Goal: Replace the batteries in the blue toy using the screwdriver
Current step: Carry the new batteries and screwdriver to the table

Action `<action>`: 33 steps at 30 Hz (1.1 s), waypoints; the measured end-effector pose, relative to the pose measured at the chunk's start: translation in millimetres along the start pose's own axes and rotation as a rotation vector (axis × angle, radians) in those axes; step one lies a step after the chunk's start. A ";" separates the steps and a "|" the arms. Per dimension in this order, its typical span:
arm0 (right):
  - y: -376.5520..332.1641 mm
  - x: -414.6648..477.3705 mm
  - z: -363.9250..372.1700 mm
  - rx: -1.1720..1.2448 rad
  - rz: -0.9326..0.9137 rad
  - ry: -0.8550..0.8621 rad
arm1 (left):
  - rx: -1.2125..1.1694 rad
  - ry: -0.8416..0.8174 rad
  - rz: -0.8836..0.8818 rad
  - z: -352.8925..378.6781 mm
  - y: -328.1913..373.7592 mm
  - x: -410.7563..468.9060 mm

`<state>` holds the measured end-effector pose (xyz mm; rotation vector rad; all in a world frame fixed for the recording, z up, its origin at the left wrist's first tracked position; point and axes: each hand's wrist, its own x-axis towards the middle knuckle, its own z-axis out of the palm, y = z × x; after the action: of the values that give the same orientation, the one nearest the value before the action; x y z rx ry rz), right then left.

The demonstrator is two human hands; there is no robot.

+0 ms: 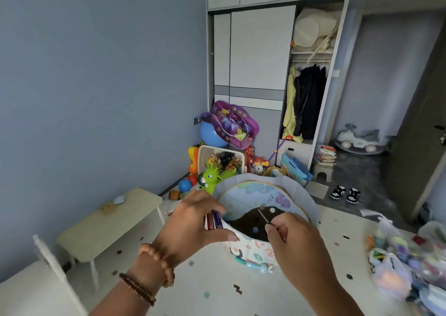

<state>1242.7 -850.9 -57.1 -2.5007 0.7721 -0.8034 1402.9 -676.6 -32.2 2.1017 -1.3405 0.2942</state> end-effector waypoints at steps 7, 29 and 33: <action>20.5 161.2 69.7 0.036 -0.098 -0.113 | 0.068 0.044 -0.151 30.6 -81.5 114.6; -159.1 456.8 392.3 0.225 -0.386 -0.385 | 0.156 0.245 -0.538 -16.4 -449.9 232.5; -194.4 493.6 449.9 0.249 -0.433 -0.437 | 0.158 0.223 -0.617 -29.9 -506.6 237.6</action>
<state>1934.4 -912.8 -96.5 -2.5035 -0.0195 -0.4150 1960.7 -686.2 -84.9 2.4087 -0.5133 0.3610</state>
